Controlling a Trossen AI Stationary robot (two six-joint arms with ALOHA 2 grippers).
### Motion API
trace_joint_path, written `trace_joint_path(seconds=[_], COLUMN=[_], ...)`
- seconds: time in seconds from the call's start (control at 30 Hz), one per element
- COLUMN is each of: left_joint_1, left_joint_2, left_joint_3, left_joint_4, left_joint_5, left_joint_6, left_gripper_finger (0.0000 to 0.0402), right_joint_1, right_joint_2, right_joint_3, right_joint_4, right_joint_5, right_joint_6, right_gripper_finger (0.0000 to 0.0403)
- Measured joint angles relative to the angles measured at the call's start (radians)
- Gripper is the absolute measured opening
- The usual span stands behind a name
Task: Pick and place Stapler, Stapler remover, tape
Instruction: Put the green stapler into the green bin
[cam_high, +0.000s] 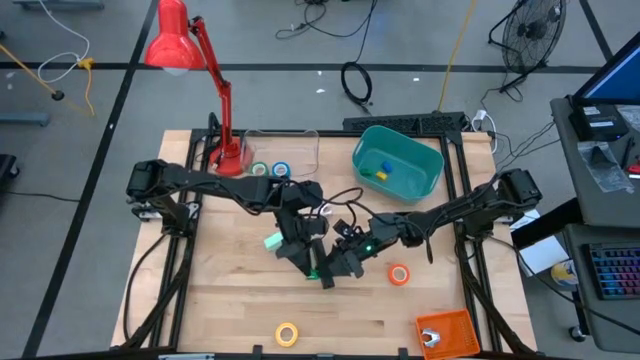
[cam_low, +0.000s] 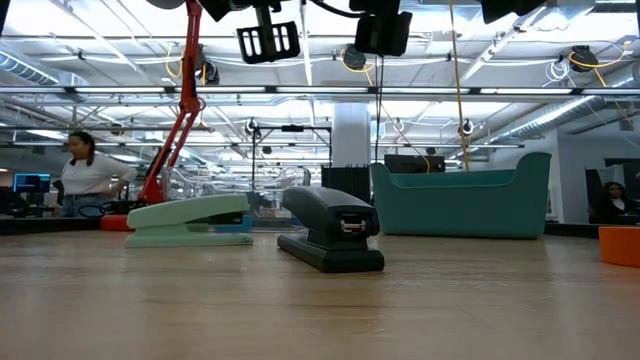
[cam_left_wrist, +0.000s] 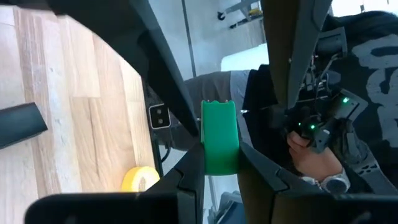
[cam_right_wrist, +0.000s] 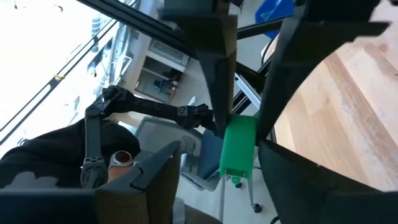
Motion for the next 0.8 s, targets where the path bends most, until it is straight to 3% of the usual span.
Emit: trace_joint_path(seconds=[0.4,0.8], left_joint_1=[0.004,0.008], left_joint_2=[0.000,0.000], left_joint_3=[0.000,0.000], left_joint_4=[0.000,0.011], left_joint_5=[-0.012,-0.013], left_joint_6=[0.009,0.005], left_gripper_finger=[0.0068,0.0068], right_joint_1=[0.000,0.000], right_joint_2=[0.000,0.000], right_joint_3=[-0.001,-0.001], right_joint_4=[-0.003,-0.003], right_joint_5=[0.001,0.004], right_joint_6=[-0.001,-0.002], right_gripper_finger=[0.0165,0.0162])
